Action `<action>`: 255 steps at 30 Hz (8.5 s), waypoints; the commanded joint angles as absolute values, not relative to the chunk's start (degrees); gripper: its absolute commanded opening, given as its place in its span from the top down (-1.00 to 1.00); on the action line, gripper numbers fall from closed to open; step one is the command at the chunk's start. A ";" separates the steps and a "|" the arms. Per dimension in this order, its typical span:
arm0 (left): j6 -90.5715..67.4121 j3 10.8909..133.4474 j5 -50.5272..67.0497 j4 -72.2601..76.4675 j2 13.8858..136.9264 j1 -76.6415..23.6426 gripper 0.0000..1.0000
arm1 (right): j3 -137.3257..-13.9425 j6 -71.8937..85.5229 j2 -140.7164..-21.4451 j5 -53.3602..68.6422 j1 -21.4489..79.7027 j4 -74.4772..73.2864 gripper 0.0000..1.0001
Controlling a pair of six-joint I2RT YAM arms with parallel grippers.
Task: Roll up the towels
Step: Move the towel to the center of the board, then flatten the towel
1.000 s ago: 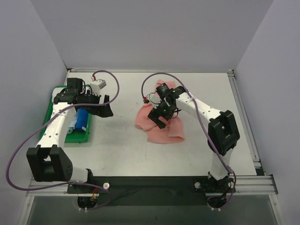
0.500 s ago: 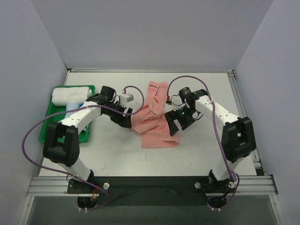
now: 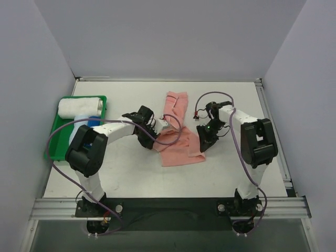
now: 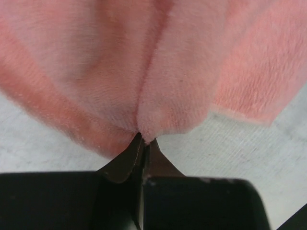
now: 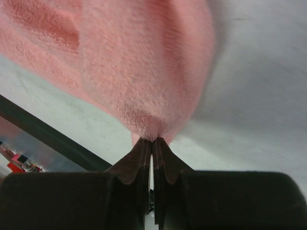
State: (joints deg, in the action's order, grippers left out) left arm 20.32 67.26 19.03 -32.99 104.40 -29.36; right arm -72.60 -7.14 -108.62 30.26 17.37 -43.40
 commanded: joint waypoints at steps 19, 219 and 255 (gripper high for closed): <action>23.48 79.79 41.22 -49.40 94.04 -31.84 -0.31 | -87.36 -22.50 -107.66 14.95 6.07 -51.68 1.00; 25.23 60.73 17.51 -43.86 96.94 -12.83 0.52 | -59.76 -26.81 -104.85 4.05 -10.02 -45.26 0.64; 29.36 78.72 21.18 -56.17 92.17 -11.87 -0.03 | -85.58 -31.12 -101.42 17.57 -11.68 -58.89 -0.06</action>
State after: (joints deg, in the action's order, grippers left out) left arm 29.30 67.88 16.01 -57.39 90.70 -13.28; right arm -77.25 -31.16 -104.75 11.60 -10.22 -54.78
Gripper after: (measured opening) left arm 0.505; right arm 0.526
